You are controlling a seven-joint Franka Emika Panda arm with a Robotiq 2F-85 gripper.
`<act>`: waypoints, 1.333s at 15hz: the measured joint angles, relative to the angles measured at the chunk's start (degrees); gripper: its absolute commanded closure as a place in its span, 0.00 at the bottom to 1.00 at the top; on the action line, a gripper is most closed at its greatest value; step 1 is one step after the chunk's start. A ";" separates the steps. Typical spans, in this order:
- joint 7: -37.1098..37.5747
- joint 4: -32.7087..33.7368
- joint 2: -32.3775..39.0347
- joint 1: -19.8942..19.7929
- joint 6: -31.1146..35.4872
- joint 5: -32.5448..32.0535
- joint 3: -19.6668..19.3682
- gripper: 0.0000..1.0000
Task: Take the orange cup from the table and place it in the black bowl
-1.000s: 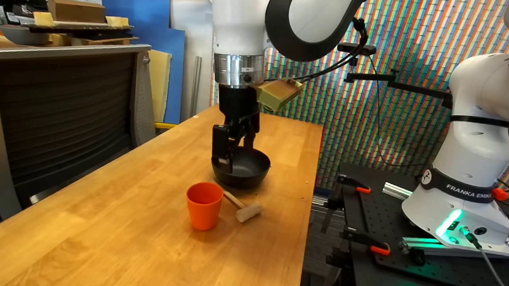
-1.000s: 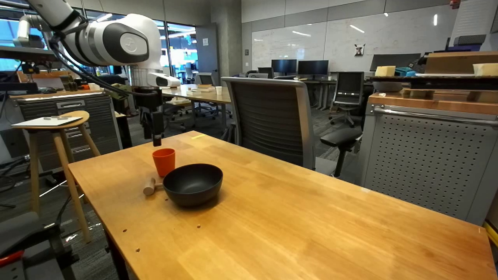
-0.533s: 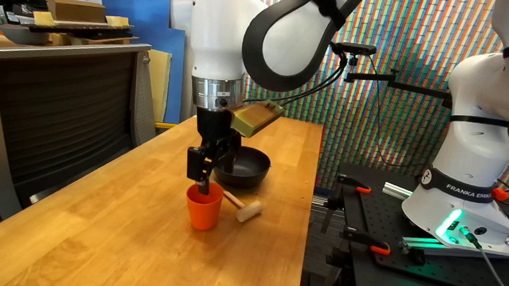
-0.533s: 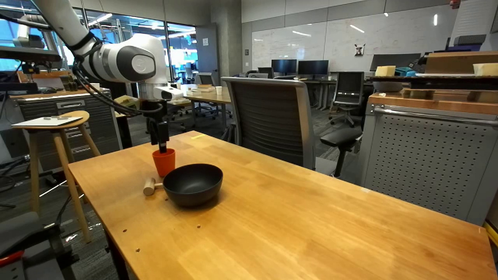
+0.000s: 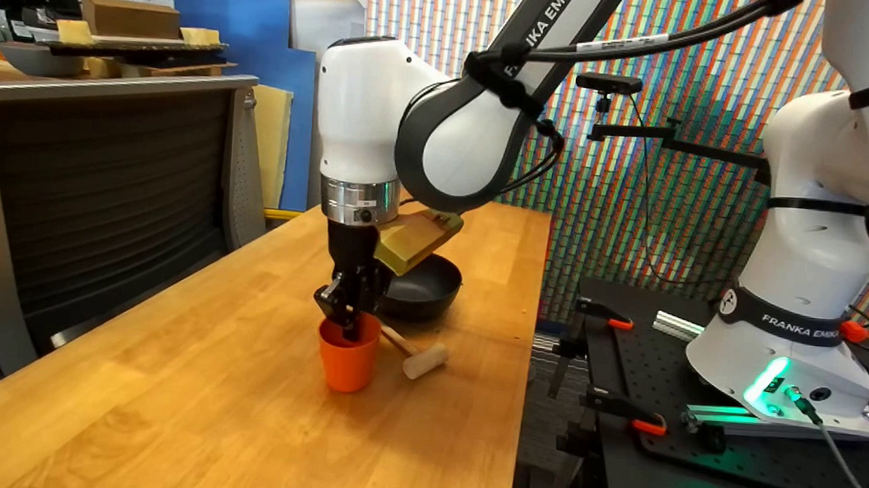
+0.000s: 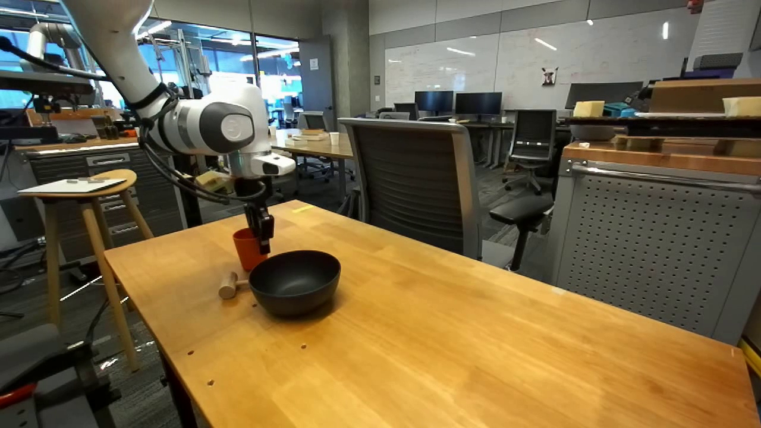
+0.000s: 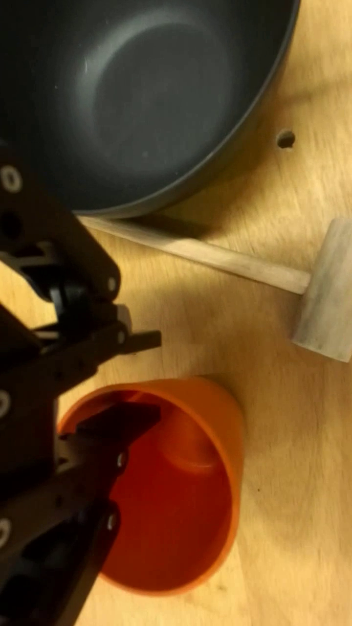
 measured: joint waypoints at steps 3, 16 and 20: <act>0.59 0.22 1.09 0.49 -0.01 0.12 -0.20 1.00; 19.35 0.20 -8.93 1.06 -1.08 -10.88 -11.28 0.99; 30.41 -0.54 -9.69 -0.66 -6.77 -15.95 -13.27 0.99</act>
